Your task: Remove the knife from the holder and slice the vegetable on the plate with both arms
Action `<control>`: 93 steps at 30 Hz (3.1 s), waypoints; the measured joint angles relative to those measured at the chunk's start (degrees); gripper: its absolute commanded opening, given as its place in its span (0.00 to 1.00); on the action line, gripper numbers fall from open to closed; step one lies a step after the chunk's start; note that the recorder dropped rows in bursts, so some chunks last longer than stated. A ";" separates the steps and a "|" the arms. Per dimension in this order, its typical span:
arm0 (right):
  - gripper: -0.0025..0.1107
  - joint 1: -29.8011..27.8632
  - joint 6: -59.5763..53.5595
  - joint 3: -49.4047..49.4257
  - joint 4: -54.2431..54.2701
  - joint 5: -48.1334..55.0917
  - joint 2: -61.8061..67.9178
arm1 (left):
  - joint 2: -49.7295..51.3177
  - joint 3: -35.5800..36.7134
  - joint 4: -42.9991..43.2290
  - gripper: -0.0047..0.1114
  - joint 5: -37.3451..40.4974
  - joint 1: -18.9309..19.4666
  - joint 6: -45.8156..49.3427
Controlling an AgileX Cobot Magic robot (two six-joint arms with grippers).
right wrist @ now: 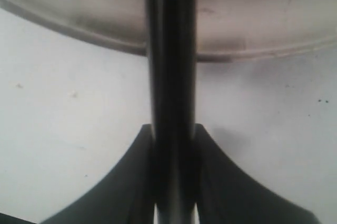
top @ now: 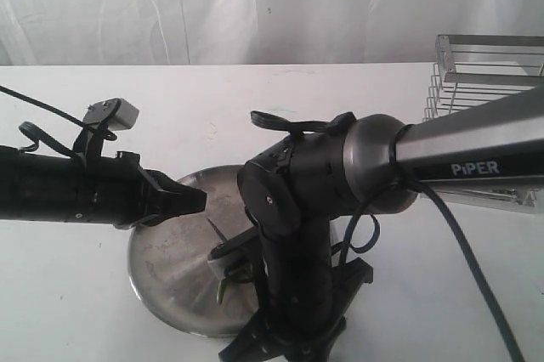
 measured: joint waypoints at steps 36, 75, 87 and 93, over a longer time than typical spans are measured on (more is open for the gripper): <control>0.02 0.00 -1.00 0.24 0.00 -2.24 0.00 | 10.24 -4.03 -0.95 0.04 12.14 -0.43 6.38; 0.02 0.00 -1.43 0.37 0.43 -1.47 0.00 | 17.48 -3.67 -0.95 0.04 6.75 -4.36 7.04; 0.02 0.00 -1.43 0.37 1.65 -1.73 0.00 | 14.73 -4.89 -0.95 0.04 12.82 -4.60 7.54; 0.02 0.00 -1.43 0.37 1.65 -1.87 0.00 | 13.94 -5.01 -0.95 0.04 4.72 -4.60 7.65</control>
